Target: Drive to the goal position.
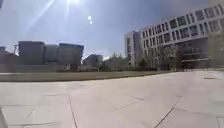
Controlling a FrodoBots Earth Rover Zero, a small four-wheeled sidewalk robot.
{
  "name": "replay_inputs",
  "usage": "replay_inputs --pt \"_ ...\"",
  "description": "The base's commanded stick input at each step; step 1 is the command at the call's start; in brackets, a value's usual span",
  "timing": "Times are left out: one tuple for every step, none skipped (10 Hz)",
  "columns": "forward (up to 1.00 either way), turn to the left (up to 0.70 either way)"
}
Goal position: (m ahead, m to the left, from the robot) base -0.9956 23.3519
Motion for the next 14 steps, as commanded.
replay_inputs --pt "1.0 0.27" --pt "1.0 0.27" --pt "1.0 0.27" --pt "1.0 0.27" --pt "1.0 0.27" --pt "1.0 0.27" --pt "1.0 0.27" --pt "1.0 0.27" --pt "1.0 0.27" --pt "1.0 0.27" --pt "1.0 0.27" --pt "1.0 0.27" --pt "1.0 0.27" --pt "1.0 0.27"
